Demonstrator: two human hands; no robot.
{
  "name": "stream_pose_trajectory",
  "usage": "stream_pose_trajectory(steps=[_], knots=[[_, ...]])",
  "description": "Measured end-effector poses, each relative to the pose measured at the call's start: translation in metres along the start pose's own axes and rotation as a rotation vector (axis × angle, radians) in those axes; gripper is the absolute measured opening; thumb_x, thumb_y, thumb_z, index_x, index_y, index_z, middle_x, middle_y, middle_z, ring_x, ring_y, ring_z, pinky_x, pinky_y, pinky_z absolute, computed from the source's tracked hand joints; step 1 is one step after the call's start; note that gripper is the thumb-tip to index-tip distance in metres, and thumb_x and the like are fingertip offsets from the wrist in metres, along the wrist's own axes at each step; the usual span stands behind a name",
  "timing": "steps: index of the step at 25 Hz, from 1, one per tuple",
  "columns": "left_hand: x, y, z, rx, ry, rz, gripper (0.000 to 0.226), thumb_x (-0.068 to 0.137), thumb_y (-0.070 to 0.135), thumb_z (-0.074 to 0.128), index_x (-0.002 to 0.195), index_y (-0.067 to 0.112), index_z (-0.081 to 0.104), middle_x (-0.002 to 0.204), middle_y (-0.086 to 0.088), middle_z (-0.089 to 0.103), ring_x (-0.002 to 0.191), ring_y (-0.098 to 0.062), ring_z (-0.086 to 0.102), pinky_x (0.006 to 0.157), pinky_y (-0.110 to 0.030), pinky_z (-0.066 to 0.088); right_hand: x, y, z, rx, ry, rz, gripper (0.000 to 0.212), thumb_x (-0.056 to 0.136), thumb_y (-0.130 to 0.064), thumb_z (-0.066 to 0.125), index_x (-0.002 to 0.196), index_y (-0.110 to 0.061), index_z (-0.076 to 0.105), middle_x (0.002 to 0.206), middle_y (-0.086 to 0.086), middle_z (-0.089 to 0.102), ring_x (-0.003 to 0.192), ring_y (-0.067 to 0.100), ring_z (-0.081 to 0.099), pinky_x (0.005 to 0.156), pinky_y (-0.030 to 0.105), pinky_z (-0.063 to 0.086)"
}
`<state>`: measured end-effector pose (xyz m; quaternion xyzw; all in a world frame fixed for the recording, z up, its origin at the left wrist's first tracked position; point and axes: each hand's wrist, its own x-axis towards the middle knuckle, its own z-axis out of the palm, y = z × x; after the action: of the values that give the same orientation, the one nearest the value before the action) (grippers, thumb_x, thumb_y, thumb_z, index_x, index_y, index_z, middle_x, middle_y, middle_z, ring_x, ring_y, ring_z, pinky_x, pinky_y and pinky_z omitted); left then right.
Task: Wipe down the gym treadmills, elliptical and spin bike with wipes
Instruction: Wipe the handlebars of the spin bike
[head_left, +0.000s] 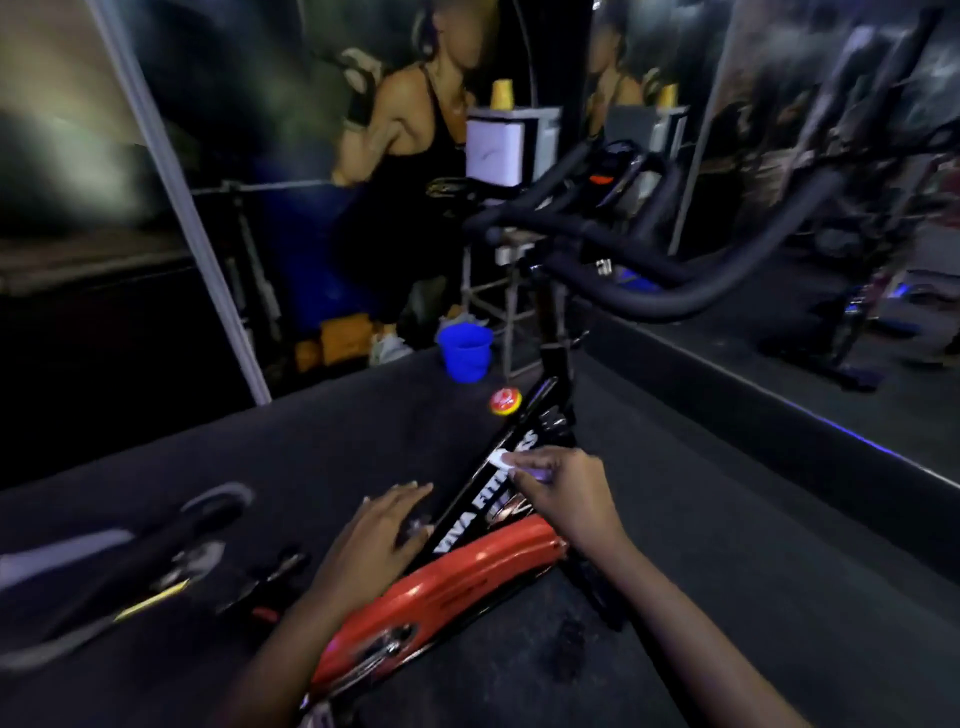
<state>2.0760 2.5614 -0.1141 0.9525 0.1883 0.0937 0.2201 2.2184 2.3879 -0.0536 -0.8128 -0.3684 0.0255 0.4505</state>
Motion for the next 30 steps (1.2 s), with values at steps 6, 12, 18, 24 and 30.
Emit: stream_pose_trajectory(steps=[6,12,18,24,30], knots=[[-0.157,-0.068,-0.017,-0.013,-0.006,-0.355,0.096,0.063,0.069,0.010,0.141,0.022,0.040,0.145,0.003,0.040,0.134,-0.012,0.037,0.106,-0.014,0.019,-0.053,-0.049,0.104,0.076,-0.350,-0.115,0.018,0.080,-0.006,0.067,0.097,-0.010,0.074,0.100,0.006,0.072,0.093,0.016,0.066,0.074,0.007,0.041],[-0.308,-0.141,-0.040,0.012,0.044,-0.744,0.059,0.094,0.047,0.035,0.144,0.016,0.036,0.149,-0.002,0.036,0.133,-0.017,0.040,0.104,-0.019,0.026,-0.110,-0.132,0.236,0.095,-0.699,-0.307,0.018,0.080,-0.007,0.067,0.094,-0.014,0.075,0.097,0.002,0.073,0.088,0.008,0.063,0.069,0.003,0.039],[-0.456,-0.229,-0.096,0.050,0.109,-0.997,0.050,0.099,0.031,0.045,0.146,0.021,0.031,0.150,0.000,0.034,0.134,-0.017,0.038,0.104,-0.020,0.027,-0.182,-0.244,0.379,0.149,-0.926,-0.419,0.019,0.082,-0.012,0.067,0.097,-0.021,0.074,0.096,-0.003,0.072,0.090,0.013,0.065,0.075,0.018,0.044],[-0.533,-0.333,-0.169,0.025,0.127,-1.038,0.050,0.096,0.027,0.049,0.143,0.015,0.037,0.147,-0.006,0.039,0.131,-0.023,0.042,0.105,-0.027,0.031,-0.205,-0.340,0.496,0.106,-0.989,-0.389,0.026,0.084,-0.002,0.061,0.102,-0.016,0.073,0.105,0.001,0.070,0.099,0.017,0.063,0.083,0.019,0.045],[-0.471,-0.457,-0.221,0.009,0.078,-0.914,0.060,0.089,0.039,0.047,0.140,0.007,0.042,0.144,-0.013,0.042,0.131,-0.028,0.042,0.108,-0.030,0.031,-0.132,-0.377,0.573,0.043,-0.861,-0.252,0.030,0.085,0.000,0.055,0.100,-0.018,0.073,0.108,0.000,0.070,0.103,0.014,0.062,0.085,0.013,0.041]])
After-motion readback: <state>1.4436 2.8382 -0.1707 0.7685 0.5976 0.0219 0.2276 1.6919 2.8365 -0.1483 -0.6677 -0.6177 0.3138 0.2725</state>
